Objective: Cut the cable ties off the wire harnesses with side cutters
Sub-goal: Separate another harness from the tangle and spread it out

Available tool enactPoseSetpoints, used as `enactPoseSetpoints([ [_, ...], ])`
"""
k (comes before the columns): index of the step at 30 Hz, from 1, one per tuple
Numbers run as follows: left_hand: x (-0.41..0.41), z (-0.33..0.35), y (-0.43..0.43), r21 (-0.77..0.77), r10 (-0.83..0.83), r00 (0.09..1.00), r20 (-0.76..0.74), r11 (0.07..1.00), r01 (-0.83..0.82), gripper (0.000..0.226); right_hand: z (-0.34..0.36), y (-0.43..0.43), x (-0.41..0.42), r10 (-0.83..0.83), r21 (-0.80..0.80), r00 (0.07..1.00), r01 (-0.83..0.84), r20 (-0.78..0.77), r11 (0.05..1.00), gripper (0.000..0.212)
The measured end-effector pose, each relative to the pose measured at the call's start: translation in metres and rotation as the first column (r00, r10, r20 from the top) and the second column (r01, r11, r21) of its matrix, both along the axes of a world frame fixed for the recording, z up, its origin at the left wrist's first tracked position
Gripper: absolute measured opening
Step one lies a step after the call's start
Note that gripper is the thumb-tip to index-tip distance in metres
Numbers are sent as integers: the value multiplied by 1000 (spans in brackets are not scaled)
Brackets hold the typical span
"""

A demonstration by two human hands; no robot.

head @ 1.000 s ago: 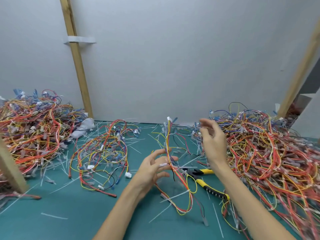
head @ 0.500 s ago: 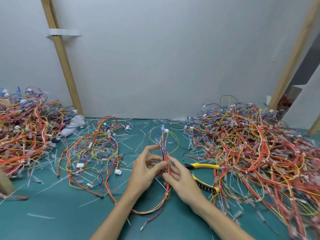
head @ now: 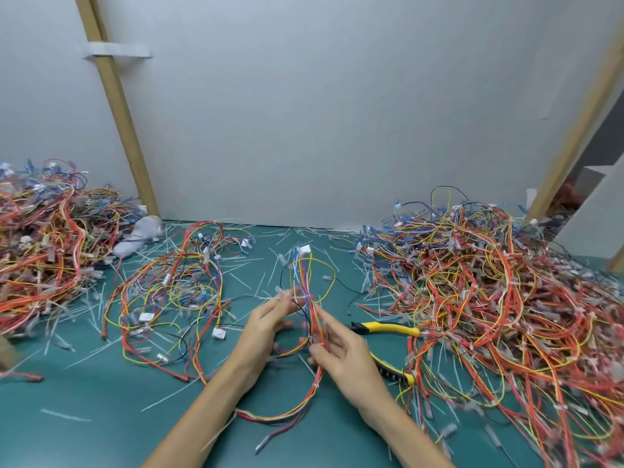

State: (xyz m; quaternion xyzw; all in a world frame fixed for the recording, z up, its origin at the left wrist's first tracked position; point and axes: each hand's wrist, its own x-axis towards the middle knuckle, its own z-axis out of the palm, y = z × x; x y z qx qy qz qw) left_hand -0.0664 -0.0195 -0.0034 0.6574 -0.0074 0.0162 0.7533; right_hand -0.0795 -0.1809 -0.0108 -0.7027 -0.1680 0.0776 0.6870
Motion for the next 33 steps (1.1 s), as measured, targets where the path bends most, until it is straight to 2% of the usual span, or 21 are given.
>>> enactPoseSetpoints([
  [5,-2,3,-3,-51,7,999,46,999,-4,39,-5,2,1,0,-34,1000,1,28,999,58],
  [9,-4,8,-4,-225,-57,998,39,972,64,40,-7,1,2,16,-18,999,-15,43,1000,54],
  [13,-4,9,1,-395,-158,986,59,903,169,43,-7,1,1,11,-18,999,-10,35,1000,46],
  [17,-2,10,6,-425,-145,987,61,891,158,46,-5,-3,4,12,24,1000,-12,2,1000,21],
  [23,-1,10,13,-438,-118,990,82,887,142,47,-5,-2,3,-30,99,1000,29,5,995,23],
  [30,-5,14,12,-552,-104,994,40,827,109,48,-4,-7,-1,-96,14,988,95,123,995,19],
  [33,-7,15,9,-600,-98,994,39,794,102,48,-2,-11,2,-125,32,989,123,76,992,22],
])
